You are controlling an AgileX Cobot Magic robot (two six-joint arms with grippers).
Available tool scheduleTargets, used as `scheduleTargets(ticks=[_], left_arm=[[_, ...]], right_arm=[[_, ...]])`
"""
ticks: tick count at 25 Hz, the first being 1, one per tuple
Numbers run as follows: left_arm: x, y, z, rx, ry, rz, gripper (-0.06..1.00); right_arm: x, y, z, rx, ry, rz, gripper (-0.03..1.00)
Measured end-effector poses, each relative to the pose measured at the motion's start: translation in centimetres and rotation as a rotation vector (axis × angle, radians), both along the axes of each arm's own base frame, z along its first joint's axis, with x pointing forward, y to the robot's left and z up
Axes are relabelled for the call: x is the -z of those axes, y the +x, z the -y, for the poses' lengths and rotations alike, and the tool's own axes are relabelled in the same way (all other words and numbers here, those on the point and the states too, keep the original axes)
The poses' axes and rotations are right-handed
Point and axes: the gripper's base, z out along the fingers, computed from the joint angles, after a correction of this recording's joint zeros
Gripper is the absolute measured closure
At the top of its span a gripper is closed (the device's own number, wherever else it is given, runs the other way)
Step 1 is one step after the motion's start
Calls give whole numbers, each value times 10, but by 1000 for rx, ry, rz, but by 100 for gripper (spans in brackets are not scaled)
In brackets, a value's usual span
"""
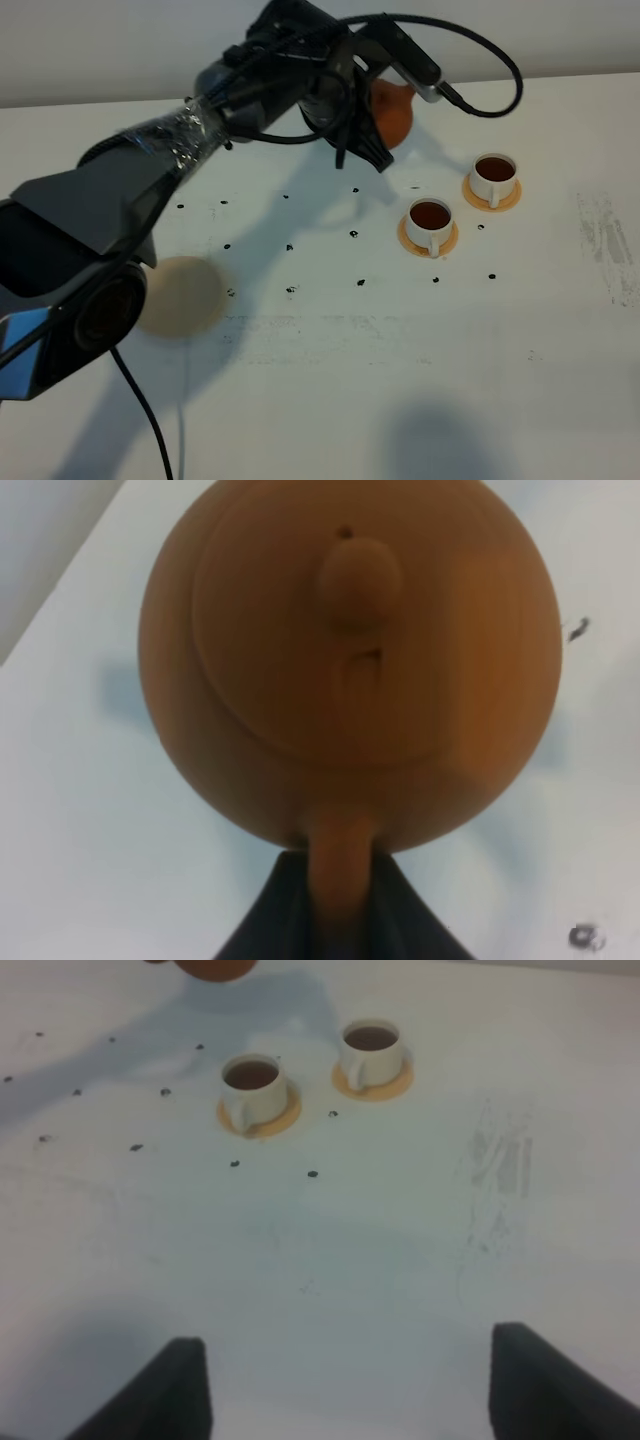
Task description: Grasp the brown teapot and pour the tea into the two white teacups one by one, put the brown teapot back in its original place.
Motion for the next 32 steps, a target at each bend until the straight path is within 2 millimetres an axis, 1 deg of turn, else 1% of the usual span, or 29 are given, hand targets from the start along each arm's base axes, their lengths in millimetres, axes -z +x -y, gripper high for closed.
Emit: scheduleTargets(ticks=[7, 14, 18, 20, 21, 24, 25, 27, 28, 30, 31, 32], left_arm=[[4, 5, -13, -24, 11, -10, 84], [2, 7, -12, -30, -14, 6, 84], [2, 3, -15, -37, -25, 13, 84], [0, -3, -21, -40, -44, 27, 84], [2, -6, -25, -45, -48, 26, 84], [-6, -19, -43, -78, -74, 32, 84], [-5, -25, -49, -91, -78, 24, 84], [-12, -36, -62, -121, -88, 18, 84], [-11, -43, -70, -136, -86, 6, 84], [-16, -57, -87, -174, -92, -8, 84], [-21, -62, -96, -196, -103, -3, 84], [-21, -69, -104, -217, -104, -12, 84]], right_arm=[[0, 0, 0, 0, 0, 0, 38], [0, 0, 0, 0, 0, 0, 38], [0, 0, 0, 0, 0, 0, 38], [0, 0, 0, 0, 0, 0, 38], [0, 0, 0, 0, 0, 0, 38], [0, 0, 0, 0, 0, 0, 38], [0, 0, 0, 0, 0, 0, 38], [0, 0, 0, 0, 0, 0, 38], [0, 0, 0, 0, 0, 0, 38], [0, 0, 0, 0, 0, 0, 38], [0, 0, 0, 0, 0, 0, 38], [0, 0, 0, 0, 0, 0, 38]])
